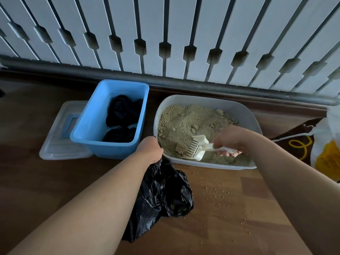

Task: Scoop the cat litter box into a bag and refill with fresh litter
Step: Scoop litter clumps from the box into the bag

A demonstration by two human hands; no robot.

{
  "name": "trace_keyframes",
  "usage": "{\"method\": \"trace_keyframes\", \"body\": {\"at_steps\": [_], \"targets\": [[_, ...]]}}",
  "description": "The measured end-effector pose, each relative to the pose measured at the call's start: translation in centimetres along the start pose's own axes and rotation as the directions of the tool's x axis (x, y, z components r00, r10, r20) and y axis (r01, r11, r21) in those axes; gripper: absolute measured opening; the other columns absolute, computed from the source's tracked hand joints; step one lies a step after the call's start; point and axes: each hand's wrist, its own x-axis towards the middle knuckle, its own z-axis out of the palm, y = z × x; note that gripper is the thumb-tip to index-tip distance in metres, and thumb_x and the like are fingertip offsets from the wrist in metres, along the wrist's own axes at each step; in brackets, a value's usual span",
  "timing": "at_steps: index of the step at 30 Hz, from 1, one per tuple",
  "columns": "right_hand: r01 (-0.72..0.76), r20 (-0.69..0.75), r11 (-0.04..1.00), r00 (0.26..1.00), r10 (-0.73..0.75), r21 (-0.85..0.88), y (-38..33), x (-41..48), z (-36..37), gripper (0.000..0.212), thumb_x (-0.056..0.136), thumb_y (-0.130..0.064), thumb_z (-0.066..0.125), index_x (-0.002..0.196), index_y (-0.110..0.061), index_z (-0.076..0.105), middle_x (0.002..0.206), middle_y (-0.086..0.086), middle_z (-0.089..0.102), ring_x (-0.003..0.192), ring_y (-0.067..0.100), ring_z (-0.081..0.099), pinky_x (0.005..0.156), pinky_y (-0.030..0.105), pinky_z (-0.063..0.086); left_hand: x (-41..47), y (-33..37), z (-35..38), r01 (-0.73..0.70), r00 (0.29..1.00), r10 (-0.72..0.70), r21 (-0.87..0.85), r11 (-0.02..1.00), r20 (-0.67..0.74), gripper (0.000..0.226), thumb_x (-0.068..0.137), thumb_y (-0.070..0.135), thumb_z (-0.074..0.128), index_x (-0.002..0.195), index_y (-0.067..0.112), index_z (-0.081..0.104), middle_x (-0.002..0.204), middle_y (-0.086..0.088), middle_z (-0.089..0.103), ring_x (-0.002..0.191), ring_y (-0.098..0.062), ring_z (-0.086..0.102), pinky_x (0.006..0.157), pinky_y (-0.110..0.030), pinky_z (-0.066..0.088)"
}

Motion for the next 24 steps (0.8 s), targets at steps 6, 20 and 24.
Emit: {"method": "trace_keyframes", "body": {"at_steps": [6, 20, 24], "targets": [[0.08, -0.154, 0.978, 0.987, -0.051, 0.192, 0.8, 2.6, 4.3, 0.014, 0.091, -0.011, 0.06, 0.098, -0.001, 0.067, 0.066, 0.004, 0.06, 0.048, 0.01, 0.051, 0.043, 0.02, 0.042, 0.3, -0.2, -0.3, -0.002, 1.0, 0.002, -0.017, 1.0, -0.001, 0.049, 0.094, 0.025, 0.061, 0.134, 0.002, 0.045, 0.127, -0.013, 0.055, 0.112, -0.028, 0.057, 0.087, -0.032, 0.047], [0.201, -0.355, 0.94, 0.93, -0.095, 0.274, 0.5, 5.5, 8.7, 0.024, 0.092, -0.019, 0.058, 0.077, -0.009, 0.074, 0.064, -0.001, 0.072, 0.045, 0.008, 0.059, 0.059, 0.034, 0.056, 0.8, -0.6, -0.3, 0.012, 1.0, -0.012, -0.046, 0.999, 0.014, 0.037, 0.088, 0.028, 0.068, 0.113, 0.005, 0.055, 0.107, -0.01, 0.059, 0.104, -0.028, 0.059, 0.082, -0.032, 0.047], [0.264, -0.405, 0.895, 0.908, -0.105, 0.36, 1.4, 4.0, 8.6, 0.022, 0.093, -0.017, 0.061, 0.081, -0.005, 0.075, 0.058, -0.002, 0.069, 0.04, 0.002, 0.058, 0.051, 0.029, 0.049, 0.2, -0.7, -0.7, 0.009, 0.998, -0.007, -0.038, 0.999, 0.056, 0.038, 0.087, 0.03, 0.068, 0.114, 0.007, 0.054, 0.104, -0.006, 0.056, 0.095, -0.022, 0.056, 0.08, -0.03, 0.046]]}}
